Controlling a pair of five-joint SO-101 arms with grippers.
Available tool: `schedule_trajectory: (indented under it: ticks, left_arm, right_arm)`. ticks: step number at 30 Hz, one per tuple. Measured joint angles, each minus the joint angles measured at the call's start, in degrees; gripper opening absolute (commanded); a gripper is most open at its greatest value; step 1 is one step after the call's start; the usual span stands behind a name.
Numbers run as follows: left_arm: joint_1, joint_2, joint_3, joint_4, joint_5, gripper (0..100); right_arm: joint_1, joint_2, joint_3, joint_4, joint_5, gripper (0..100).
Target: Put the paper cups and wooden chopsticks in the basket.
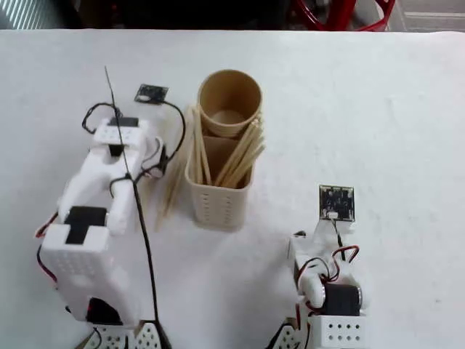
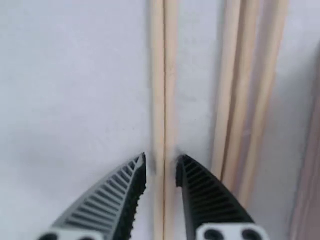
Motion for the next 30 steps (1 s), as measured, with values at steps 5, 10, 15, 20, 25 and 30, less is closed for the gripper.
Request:
schedule_trajectory:
  ticks: [5,10,15,20,25,30]
  left_arm:
    - [0.4,6.2,-9.0,6.8,-0.1,5]
    - [0.4,7.0,-10.2,7.4,0.0,5]
    - [0.4,7.0,-10.4,7.6,0.0,2]
    - [0.4,7.0,-10.4,7.6,0.0,2]
    - [0.0,4.7,-8.7,6.6,0.0,2]
    - [-2.1,-8.3,5.3,-3.4,0.0,3]
  right_arm:
    - [0.0,0.0,0.0,0.0,0.0,15.9]
    - [0.0,0.0,0.0,0.0,0.0,15.9]
    - [0.0,0.0,0.0,0.0,0.0,15.9]
    - [0.0,0.0,0.0,0.0,0.0,15.9]
    - [0.0,0.0,0.0,0.0,0.0,15.9]
    - [0.0,0.0,0.0,0.0,0.0,15.9]
